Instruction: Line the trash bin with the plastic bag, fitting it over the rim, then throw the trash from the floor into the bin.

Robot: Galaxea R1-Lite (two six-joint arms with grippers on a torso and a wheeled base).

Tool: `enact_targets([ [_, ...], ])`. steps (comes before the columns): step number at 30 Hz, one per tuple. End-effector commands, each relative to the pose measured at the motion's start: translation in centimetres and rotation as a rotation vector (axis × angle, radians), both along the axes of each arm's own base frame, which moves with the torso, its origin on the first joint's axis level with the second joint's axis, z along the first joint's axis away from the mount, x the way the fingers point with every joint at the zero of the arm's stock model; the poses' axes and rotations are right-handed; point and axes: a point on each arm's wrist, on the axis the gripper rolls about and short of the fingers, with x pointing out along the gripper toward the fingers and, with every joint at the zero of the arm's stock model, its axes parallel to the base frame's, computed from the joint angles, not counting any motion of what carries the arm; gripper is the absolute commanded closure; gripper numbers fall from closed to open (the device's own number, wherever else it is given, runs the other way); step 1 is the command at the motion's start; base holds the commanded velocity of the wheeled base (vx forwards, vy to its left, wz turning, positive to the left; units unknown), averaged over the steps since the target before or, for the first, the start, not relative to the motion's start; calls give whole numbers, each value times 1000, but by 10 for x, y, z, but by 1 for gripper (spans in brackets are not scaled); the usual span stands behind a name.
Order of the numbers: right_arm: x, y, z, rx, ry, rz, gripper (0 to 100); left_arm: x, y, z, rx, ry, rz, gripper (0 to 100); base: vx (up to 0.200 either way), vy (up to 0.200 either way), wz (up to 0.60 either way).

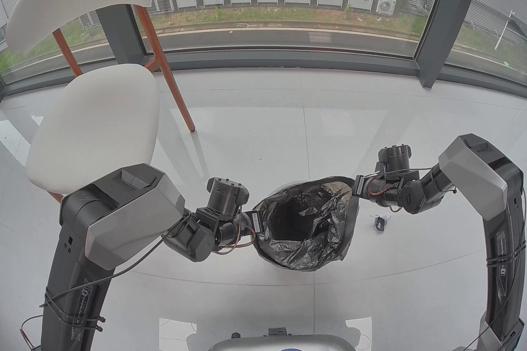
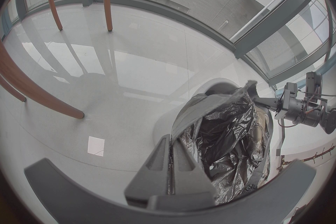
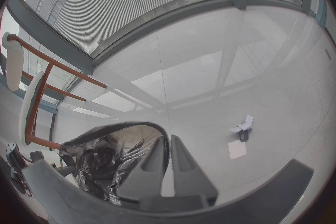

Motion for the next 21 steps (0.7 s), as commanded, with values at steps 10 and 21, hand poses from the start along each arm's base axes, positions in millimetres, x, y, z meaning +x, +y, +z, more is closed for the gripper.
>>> enact_targets([
  [10, -35, -15, 27, 11, -31, 34, 0, 0, -1, 0, -2, -1, 0, 100, 0, 0, 0],
  [21, -90, -1, 10, 0, 118, 132, 0, 1, -2, 2, -7, -9, -1, 100, 0, 0, 0],
])
